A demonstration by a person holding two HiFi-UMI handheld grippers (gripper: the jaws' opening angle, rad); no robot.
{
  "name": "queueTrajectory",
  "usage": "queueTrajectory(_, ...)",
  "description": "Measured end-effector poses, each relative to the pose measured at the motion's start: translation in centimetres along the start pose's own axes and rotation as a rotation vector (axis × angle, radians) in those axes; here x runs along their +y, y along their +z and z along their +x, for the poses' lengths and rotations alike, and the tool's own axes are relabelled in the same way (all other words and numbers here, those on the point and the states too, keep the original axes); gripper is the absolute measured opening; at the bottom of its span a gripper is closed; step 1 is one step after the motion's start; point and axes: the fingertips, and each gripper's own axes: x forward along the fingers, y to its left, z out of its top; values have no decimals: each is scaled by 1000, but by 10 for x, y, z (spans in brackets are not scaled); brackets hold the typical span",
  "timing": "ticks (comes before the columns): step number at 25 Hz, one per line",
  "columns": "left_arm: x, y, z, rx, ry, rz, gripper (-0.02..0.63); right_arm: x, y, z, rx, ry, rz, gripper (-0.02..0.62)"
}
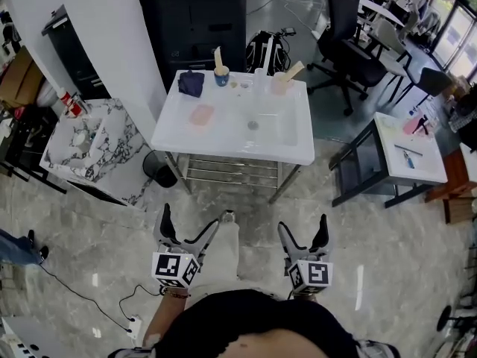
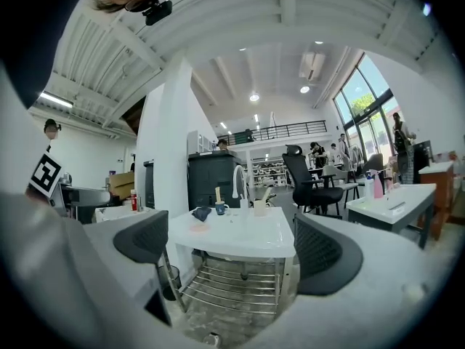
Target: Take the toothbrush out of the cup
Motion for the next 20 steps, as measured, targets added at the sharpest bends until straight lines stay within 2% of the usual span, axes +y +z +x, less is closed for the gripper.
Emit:
queueTrajectory(6,30,-2,55,48,1,-38,574,-11,0,56,15,-20,-15,534)
queueTrajectory(11,54,19,132,18,-41,-24,574,-26,22,131,-33,-41,-9,534)
queueTrajectory(20,106,50,230,15,-49,-6,574,-42,47,237,-61,-62,1,534)
